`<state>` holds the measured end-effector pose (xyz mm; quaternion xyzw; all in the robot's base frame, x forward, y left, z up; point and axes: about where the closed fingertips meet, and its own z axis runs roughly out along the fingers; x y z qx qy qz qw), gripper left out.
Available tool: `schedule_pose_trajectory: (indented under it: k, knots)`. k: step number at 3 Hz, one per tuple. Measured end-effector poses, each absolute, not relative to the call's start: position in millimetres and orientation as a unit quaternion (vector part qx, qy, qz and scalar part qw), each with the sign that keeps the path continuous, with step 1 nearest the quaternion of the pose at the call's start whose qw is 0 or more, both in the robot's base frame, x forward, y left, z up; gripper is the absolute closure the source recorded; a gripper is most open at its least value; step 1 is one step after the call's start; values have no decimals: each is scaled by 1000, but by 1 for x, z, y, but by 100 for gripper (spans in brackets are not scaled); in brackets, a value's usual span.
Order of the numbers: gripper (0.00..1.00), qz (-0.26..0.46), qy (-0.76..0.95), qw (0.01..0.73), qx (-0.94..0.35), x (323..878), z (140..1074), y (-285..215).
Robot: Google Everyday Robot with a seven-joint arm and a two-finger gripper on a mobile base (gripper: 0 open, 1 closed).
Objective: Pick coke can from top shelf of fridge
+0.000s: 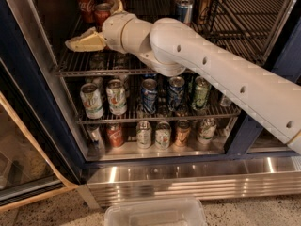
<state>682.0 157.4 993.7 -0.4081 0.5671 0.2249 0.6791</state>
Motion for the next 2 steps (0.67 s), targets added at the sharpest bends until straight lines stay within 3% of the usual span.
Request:
schedule_pose_trajectory:
  k: [2]
  knots:
    - [0, 205, 623, 675, -338, 680, 980, 144]
